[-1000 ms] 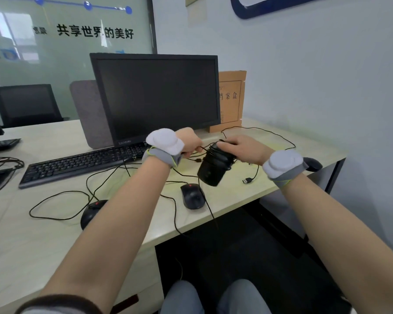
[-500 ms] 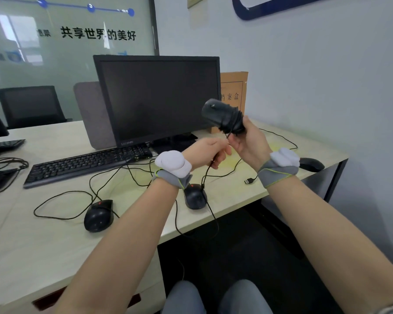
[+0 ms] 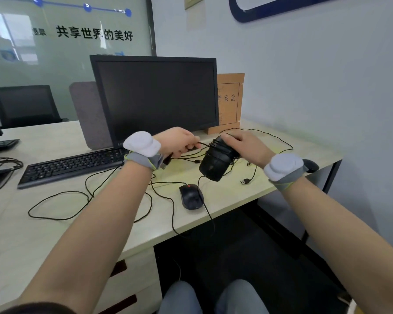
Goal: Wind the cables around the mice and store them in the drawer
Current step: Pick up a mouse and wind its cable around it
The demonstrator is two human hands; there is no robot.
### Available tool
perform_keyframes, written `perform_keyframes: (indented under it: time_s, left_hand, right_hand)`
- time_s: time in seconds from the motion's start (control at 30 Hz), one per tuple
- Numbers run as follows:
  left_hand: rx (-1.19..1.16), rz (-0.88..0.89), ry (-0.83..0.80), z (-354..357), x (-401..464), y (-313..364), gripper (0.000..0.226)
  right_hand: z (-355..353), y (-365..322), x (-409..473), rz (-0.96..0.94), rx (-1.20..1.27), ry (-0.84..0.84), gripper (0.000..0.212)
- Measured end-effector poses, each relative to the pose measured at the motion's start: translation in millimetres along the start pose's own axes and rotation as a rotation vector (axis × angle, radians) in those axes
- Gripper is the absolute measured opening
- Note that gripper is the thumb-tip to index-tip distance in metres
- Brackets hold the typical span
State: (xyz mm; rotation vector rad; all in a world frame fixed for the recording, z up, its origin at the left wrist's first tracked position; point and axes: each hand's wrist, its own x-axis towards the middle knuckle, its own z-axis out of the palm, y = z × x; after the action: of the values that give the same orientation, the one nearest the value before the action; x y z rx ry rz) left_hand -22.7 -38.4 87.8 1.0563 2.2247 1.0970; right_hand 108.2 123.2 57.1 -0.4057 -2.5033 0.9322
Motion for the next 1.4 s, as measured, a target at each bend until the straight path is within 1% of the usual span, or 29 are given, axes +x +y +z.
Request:
perform_keyframes:
  time_s: [0.07,0.17,0.23,0.3,0.4,0.43,0.53,0.63,0.7,0.77,0.8,0.83,0.9,0.93,1.0,1.1,1.23,1.33,1.4]
  left_hand:
    - [-0.006,0.009,0.034,6.3,-0.7,7.3,0.024]
    - [-0.085,0.015,0.114,21.8,-3.1,7.3,0.029]
    - [-0.192,0.02,0.17,30.6,-5.2,3.3,0.034]
    - [-0.341,0.043,0.182,37.0,-8.2,-1.4,0.034]
    - [-0.458,0.071,0.206,38.9,-20.2,-15.6,0.031]
    - [-0.485,0.06,0.196,39.2,-23.7,-18.4,0.031]
    - [-0.608,-0.056,0.136,38.7,-40.3,-32.3,0.038]
    - [-0.652,-0.156,0.173,39.0,-56.7,-52.3,0.047]
    - [-0.65,-0.19,0.195,39.3,-70.7,-70.1,0.053]
    - [-0.669,-0.195,0.198,38.0,-87.2,-87.0,0.059]
    - [-0.687,-0.168,0.176,38.5,-90.2,-90.9,0.06]
    - [-0.718,-0.121,0.16,38.2,-96.1,-97.9,0.056]
    - [-0.788,0.0,0.165,37.8,-109.3,-108.0,0.041]
    - [-0.811,0.044,0.187,37.6,-116.8,-112.2,0.037]
    - [-0.827,0.105,0.244,37.2,-123.6,-116.9,0.036]
    - [-0.822,0.145,0.336,34.5,-134.7,-127.9,0.035]
    - [-0.889,0.168,0.385,33.0,-140.1,-139.9,0.027]
    - [-0.986,0.177,0.405,28.3,-141.6,-145.7,0.031]
    - [-1.011,0.174,0.399,25.7,-140.8,-150.0,0.036]
  right_hand:
    - [10.6,-1.4,1.7,0.015,0.005,0.091,0.043]
    - [27.3,-6.8,4.9,0.081,0.023,0.232,0.044]
    - [37.0,-11.8,3.7,0.123,0.15,0.288,0.037]
    - [45.4,-16.0,2.6,0.172,0.35,0.308,0.034]
    - [60.6,-22.7,-5.7,0.229,0.683,0.314,0.027]
    - [64.2,-24.5,-8.4,0.234,0.78,0.311,0.028]
    - [80.7,-35.0,-20.4,0.208,1.061,0.272,0.038]
    - [100.7,-50.5,-37.2,0.187,1.306,0.198,0.032]
    - [115.2,-58.8,-48.9,0.204,1.408,0.121,0.033]
    - [133.3,-64.1,-59.1,0.234,1.429,0.045,0.035]
    - [137.3,-63.5,-61.5,0.247,1.406,0.021,0.034]
    - [145.1,-65.2,-65.2,0.263,1.371,-0.017,0.033]
    - [160.0,-71.8,-71.6,0.295,1.311,-0.096,0.034]
    - [167.6,-75.1,-74.9,0.305,1.304,-0.13,0.035]
    - [174.3,-79.3,-77.4,0.321,1.313,-0.182,0.036]
    - [181.5,-89.6,-80.8,0.364,1.333,-0.255,0.033]
    - [187.8,-99.9,-79.4,0.438,1.378,-0.255,0.026]
    - [192.8,-101.8,-77.2,0.483,1.363,-0.244,0.021]
    - [195.4,-100.4,-74.1,0.5,1.283,-0.234,0.019]
